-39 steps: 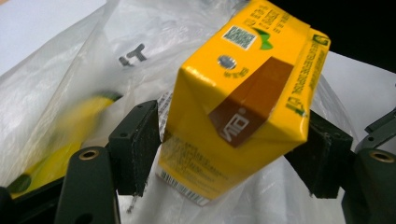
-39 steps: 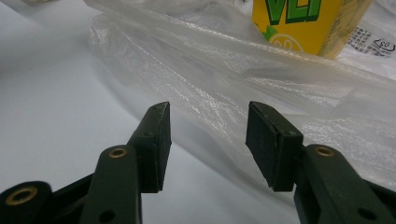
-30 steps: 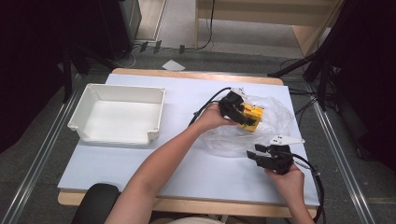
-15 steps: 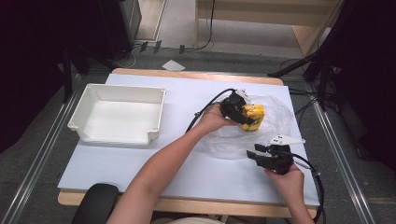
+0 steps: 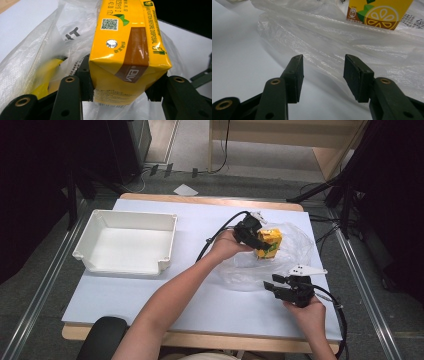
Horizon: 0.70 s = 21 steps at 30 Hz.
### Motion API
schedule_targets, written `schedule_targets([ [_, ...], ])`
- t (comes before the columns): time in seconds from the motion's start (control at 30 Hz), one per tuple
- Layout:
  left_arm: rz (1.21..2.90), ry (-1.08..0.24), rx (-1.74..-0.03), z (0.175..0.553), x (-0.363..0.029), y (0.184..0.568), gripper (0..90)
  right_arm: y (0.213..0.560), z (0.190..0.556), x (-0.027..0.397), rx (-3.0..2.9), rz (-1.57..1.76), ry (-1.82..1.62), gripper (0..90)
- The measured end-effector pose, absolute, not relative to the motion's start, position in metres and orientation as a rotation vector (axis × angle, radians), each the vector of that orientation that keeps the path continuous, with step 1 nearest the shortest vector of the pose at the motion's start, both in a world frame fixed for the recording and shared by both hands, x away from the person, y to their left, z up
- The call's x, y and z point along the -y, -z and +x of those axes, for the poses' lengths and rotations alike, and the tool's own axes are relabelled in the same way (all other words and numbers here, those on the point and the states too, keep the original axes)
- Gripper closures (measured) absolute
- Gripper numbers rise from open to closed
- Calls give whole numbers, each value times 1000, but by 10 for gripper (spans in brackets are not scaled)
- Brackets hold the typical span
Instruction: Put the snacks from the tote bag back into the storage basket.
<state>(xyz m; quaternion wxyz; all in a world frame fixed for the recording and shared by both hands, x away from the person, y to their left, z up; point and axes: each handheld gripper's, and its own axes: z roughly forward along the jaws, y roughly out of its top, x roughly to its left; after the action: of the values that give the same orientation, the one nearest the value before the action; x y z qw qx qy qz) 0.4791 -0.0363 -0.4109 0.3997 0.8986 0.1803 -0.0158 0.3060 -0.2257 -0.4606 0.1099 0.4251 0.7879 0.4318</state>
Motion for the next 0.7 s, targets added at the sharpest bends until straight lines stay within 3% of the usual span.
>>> schedule_targets([
  [0.7, 2244, -41, -472, 460, -6, 350, 530, 451, 298, 221, -2303, 1235, -1344, 544],
])
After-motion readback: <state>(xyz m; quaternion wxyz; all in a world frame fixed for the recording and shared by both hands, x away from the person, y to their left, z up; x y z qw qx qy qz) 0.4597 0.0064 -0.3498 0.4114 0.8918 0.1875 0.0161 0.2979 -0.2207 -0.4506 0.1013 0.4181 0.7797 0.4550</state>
